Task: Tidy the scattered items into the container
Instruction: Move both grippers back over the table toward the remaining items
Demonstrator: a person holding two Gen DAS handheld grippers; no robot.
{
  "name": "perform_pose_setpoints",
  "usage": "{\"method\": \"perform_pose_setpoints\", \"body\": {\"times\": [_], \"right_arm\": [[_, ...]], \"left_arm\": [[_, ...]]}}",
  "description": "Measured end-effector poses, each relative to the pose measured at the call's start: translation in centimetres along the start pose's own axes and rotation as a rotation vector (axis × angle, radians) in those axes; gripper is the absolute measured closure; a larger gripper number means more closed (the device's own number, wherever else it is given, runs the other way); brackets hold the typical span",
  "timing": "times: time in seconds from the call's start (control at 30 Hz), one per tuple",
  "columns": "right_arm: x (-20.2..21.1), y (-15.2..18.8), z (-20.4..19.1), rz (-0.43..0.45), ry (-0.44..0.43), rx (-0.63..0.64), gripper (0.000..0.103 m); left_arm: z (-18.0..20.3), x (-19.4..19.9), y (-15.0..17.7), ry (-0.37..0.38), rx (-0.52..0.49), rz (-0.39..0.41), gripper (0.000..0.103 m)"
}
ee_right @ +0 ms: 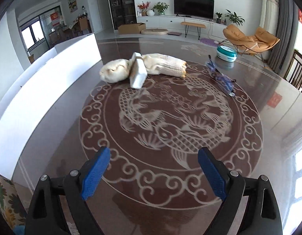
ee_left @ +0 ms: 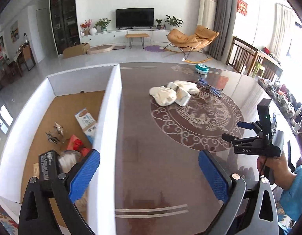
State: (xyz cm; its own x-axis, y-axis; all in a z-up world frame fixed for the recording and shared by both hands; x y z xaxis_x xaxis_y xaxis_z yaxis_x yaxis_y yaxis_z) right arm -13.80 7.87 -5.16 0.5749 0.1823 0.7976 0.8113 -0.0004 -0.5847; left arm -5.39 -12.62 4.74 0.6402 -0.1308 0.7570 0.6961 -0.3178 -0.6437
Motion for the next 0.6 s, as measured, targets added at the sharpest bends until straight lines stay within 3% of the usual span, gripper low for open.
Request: {"method": "perform_pose_setpoints", "body": {"times": [0.13,0.27,0.4,0.47,0.6], "right_arm": [[1.1,2.9,3.7,0.003,0.051,0.010,0.011],[1.2,3.9,4.2,0.006,0.041,0.007,0.011],[0.9,3.6,4.6,-0.008,0.035,-0.026,0.008],[0.5,3.5,4.8,-0.017,0.048,-0.042,0.000],[0.4,3.6,4.7,-0.015,0.053,-0.044,0.000]], "left_arm": [[5.9,-6.2,1.4,0.017,-0.045,-0.076,0.001],[9.0,-11.9,3.0,0.012,-0.049,-0.161,0.001],[10.1,-14.1,2.8,0.005,-0.036,-0.157,0.000],[10.3,-14.7,2.4,-0.008,-0.028,-0.155,0.000],[9.8,-15.5,1.5,-0.018,-0.017,-0.136,0.000]]}}
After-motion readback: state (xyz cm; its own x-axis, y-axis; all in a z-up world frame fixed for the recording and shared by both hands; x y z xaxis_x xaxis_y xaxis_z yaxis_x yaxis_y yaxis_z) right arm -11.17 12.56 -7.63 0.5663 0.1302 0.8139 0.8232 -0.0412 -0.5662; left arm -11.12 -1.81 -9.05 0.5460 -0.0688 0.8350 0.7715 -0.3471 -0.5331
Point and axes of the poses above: each gripper's, at about its wrist camera, not at the fingertips, and x roughly against the way its jaws point, z to its right, y to its underside, the point moved 5 cm from there along -x, roughly the way its jaws point, and after that the axes turned 13 degrees about -x, right-handed, at the moved point
